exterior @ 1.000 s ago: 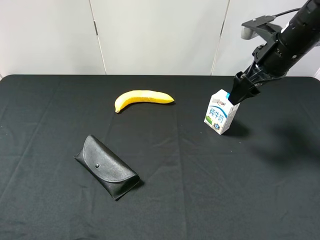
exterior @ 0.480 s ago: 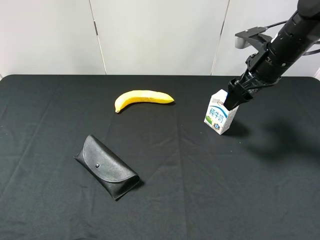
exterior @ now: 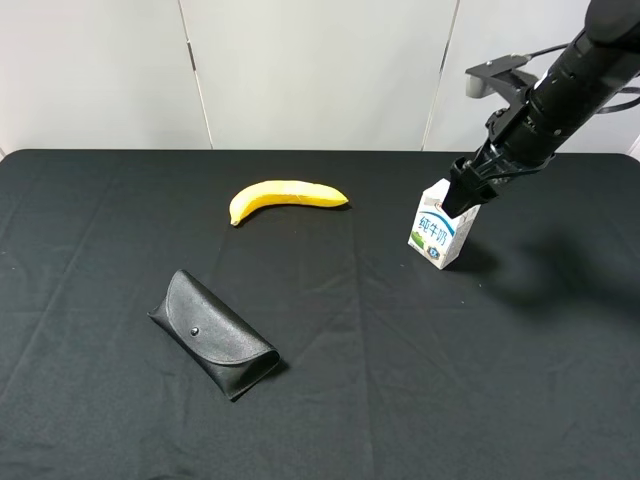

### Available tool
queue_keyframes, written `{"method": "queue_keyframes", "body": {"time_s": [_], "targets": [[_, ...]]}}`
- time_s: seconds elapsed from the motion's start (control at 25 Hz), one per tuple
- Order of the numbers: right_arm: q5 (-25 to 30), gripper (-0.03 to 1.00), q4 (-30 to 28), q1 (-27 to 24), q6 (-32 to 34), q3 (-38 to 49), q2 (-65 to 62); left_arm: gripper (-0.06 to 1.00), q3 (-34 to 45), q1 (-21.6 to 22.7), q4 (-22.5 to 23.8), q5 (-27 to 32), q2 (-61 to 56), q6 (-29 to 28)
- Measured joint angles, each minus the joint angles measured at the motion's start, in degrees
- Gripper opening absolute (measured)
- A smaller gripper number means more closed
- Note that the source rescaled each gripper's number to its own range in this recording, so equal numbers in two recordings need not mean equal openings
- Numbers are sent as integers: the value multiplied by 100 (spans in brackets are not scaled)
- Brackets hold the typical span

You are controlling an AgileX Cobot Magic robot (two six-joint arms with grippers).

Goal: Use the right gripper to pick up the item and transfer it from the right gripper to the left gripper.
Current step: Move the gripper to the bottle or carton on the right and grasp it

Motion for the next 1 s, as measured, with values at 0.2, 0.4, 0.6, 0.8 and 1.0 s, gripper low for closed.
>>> {"method": "queue_keyframes", "body": {"time_s": [0.2, 0.4, 0.6, 0.8, 1.0], "targets": [[140, 100, 56, 0, 0, -378, 323, 100, 0, 0, 0, 0, 0, 0], [289, 100, 77, 0, 0, -712, 644, 100, 0, 0, 0, 0, 0, 0], [337, 100, 208, 0, -10, -779, 891, 100, 0, 0, 0, 0, 0, 0], [319, 100, 226, 0, -24, -783, 1096, 100, 0, 0, 0, 0, 0, 0], [299, 100, 248, 0, -24, -783, 1383, 100, 0, 0, 0, 0, 0, 0]]}}
